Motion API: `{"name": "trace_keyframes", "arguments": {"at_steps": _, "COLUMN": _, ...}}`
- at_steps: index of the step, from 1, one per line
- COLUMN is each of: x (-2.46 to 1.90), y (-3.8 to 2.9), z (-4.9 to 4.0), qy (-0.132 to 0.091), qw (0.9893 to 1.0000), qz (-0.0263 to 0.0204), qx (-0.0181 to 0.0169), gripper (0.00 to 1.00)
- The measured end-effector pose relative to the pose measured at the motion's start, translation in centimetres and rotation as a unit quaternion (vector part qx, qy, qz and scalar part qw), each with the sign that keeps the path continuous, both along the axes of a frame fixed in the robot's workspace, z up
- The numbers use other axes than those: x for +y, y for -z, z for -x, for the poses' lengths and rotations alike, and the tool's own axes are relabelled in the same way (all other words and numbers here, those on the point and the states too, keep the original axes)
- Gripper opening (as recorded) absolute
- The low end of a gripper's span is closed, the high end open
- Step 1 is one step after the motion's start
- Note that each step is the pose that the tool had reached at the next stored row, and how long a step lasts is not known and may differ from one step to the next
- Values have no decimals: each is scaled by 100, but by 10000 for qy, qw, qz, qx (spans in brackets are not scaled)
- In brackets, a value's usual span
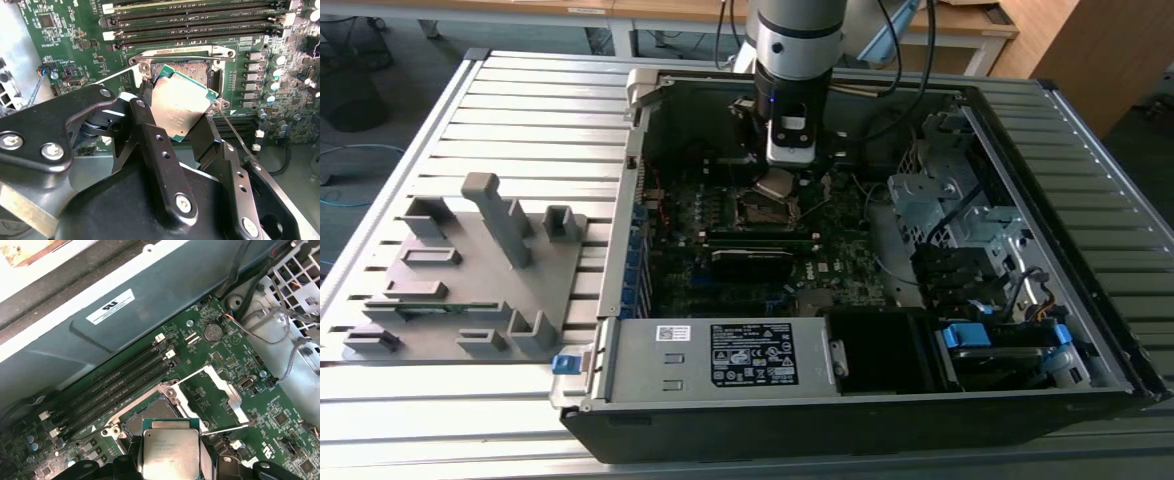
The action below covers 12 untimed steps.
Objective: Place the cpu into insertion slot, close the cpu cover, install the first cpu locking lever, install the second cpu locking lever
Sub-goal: 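Place the cpu into insertion slot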
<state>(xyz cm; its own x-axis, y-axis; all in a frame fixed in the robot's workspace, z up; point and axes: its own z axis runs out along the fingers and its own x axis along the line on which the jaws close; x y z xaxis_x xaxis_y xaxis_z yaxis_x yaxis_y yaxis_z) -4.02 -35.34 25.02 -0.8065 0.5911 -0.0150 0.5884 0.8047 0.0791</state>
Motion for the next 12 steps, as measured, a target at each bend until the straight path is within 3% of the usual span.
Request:
{"name": "trace_keyframes", "arguments": {"at_steps": 5, "x": 0, "y": 5, "z": 0, "qy": 326, "qw": 9995, "qz": 0, "qx": 0, "gripper": 54}}
{"name": "trace_keyframes", "arguments": {"at_steps": 12, "x": -1, "y": 11, "z": 0, "qy": 729, "qw": 9973, "qz": 0, "qx": 0, "gripper": 54}}
